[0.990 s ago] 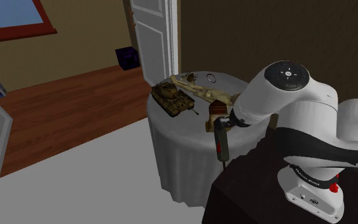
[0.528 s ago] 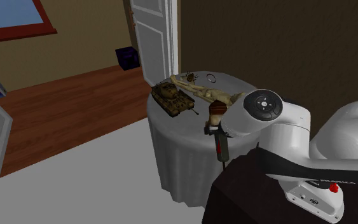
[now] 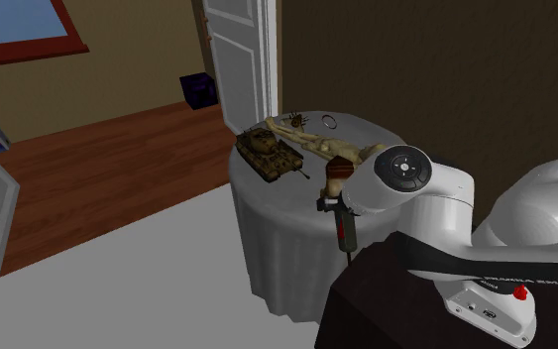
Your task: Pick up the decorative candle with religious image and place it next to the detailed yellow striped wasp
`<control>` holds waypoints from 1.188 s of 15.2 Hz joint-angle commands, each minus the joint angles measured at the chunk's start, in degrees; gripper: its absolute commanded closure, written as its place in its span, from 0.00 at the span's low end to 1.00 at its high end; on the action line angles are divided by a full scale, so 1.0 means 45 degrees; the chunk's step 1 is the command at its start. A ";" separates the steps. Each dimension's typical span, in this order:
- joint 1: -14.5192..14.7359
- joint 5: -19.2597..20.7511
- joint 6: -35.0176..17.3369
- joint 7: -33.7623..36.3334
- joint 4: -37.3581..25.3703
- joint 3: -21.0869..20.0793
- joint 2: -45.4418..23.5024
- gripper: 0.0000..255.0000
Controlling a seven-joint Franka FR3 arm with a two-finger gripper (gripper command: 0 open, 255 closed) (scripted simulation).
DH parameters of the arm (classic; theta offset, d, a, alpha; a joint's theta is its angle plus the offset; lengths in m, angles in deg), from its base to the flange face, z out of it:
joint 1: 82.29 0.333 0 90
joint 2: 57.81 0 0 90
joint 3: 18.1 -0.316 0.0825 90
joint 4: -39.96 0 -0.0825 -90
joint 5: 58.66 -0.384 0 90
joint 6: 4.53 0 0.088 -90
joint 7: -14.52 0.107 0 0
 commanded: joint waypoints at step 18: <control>0.0540 0.0144 0.1151 -0.0515 -0.0278 0.1016 0.0796 1.00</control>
